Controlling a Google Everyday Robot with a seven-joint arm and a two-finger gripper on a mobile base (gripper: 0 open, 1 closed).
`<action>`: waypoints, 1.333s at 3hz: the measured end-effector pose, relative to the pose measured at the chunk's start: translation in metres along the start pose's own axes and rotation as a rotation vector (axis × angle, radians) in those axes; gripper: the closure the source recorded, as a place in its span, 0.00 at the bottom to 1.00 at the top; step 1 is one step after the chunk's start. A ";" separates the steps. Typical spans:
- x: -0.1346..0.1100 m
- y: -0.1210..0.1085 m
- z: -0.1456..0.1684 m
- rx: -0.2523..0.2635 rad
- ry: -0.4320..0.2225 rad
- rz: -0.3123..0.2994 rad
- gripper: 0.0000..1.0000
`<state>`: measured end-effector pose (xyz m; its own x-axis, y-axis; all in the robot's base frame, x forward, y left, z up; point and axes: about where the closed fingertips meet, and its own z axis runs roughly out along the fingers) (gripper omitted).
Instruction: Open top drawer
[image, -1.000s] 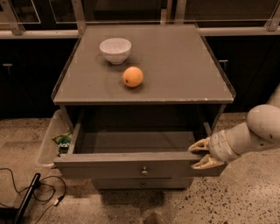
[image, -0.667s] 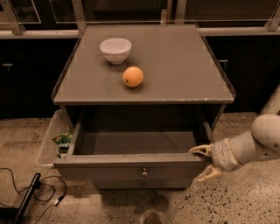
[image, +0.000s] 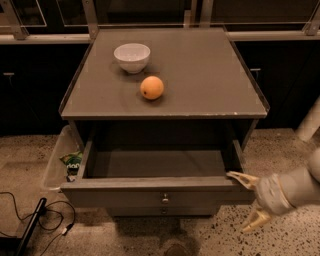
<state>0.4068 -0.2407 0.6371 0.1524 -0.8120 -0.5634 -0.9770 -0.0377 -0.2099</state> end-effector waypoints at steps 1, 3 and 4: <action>-0.009 0.061 -0.028 0.009 -0.001 -0.012 0.52; -0.015 0.146 -0.055 0.012 -0.024 0.017 0.73; -0.014 0.147 -0.056 0.015 -0.022 0.019 0.50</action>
Offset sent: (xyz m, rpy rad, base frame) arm -0.1830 -0.0250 0.0228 0.0377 0.0085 0.0104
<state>0.2522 -0.2675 0.6587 0.1369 -0.7992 -0.5853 -0.9774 -0.0128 -0.2110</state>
